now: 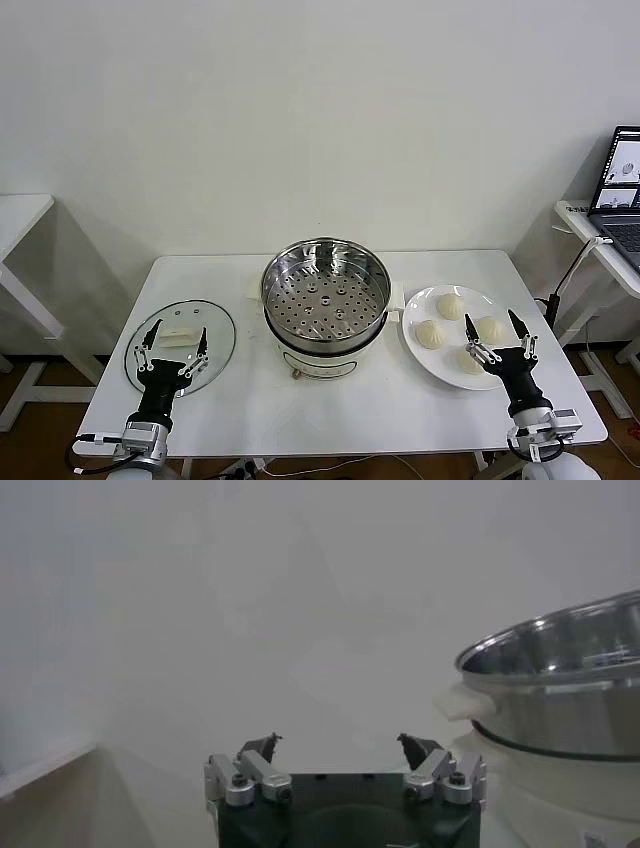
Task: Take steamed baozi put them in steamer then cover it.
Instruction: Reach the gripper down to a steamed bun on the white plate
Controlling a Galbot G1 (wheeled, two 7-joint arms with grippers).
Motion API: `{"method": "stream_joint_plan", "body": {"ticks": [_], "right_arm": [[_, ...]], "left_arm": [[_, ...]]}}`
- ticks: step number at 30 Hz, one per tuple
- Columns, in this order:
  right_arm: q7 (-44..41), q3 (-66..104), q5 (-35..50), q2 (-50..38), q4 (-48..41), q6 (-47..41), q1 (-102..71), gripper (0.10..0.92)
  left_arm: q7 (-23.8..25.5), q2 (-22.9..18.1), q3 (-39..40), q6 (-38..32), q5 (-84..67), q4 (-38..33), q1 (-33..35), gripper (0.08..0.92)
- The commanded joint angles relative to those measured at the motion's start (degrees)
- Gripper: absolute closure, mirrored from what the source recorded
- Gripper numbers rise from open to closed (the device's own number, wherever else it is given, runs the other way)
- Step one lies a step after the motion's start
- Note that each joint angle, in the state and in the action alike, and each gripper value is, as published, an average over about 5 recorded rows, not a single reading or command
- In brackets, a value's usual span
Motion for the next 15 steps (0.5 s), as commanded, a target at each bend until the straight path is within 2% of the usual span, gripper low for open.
{"method": "stream_joint_plan", "body": {"ticks": [1, 7, 11, 15], "right_arm": [[0.0, 0.6, -3.0, -1.8, -1.2, -1.4, 2.9, 0.203], [-2.4, -5.2, -20.6, -15.7, -9.2, -6.9, 14.9, 0.203], [-5.9, -14.5, -24.9, -24.8, -14.6, -11.0, 25.9, 0.203], [-11.3, -26.7, -25.6, -30.9, -19.9, -14.0, 36.4, 0.203]], "left_arm": [[0.0, 0.0, 0.0, 0.0, 0.3, 0.0, 0.0, 0.177], [0.7, 0.5, 0.2, -0.5, 1.0, 0.3, -0.3, 0.177], [0.9, 0.8, 0.7, -0.7, 1.3, 0.0, -0.1, 0.177], [0.9, 0.6, 1.0, -0.8, 1.4, -1.1, 0.1, 0.177]]}}
